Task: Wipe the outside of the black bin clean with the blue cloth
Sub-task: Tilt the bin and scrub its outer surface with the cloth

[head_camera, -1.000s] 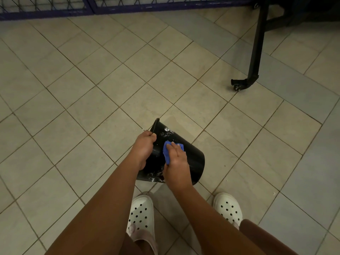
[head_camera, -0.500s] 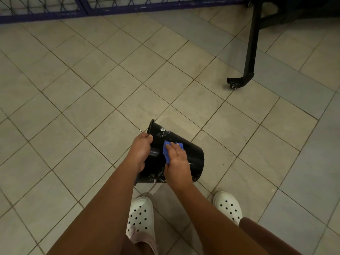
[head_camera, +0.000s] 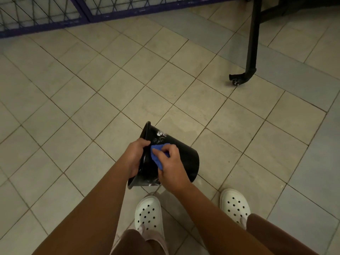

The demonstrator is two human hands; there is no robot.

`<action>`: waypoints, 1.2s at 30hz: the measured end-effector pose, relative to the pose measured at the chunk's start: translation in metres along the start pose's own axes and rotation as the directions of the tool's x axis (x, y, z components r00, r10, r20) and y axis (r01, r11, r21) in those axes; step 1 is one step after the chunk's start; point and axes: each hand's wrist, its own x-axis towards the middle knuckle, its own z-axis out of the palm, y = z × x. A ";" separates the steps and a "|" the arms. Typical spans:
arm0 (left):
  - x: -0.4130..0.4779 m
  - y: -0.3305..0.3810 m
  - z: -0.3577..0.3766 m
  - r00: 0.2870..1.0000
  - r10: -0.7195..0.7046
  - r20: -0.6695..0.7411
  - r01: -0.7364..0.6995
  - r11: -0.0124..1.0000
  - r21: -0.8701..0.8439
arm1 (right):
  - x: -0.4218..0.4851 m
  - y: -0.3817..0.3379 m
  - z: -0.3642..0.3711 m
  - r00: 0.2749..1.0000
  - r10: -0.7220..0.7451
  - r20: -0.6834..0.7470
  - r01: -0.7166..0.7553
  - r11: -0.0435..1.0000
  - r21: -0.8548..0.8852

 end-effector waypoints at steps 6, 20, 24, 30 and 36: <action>-0.001 -0.008 0.000 0.993 -0.077 -0.094 0.078 0.997 0.015 | -0.032 0.003 0.020 0.990 -0.136 -0.040 0.137 0.990 0.033; -0.001 -0.010 0.008 0.973 -0.019 -0.230 0.023 1.000 0.015 | -0.030 0.032 0.021 0.999 0.015 -0.045 -0.014 1.000 0.004; 0.002 -0.002 0.015 0.975 0.014 -0.222 0.008 0.995 0.100 | -0.034 0.025 0.023 0.984 0.089 -0.154 -0.090 0.996 -0.004; 0.006 0.000 0.019 0.981 0.060 -0.186 -0.040 0.993 0.113 | -0.006 0.031 0.014 0.998 -0.050 -0.049 0.049 0.999 -0.016; 0.006 0.002 0.026 0.978 0.115 -0.176 -0.086 0.983 0.164 | -0.015 0.028 0.011 0.959 0.232 -0.159 -0.223 0.972 0.077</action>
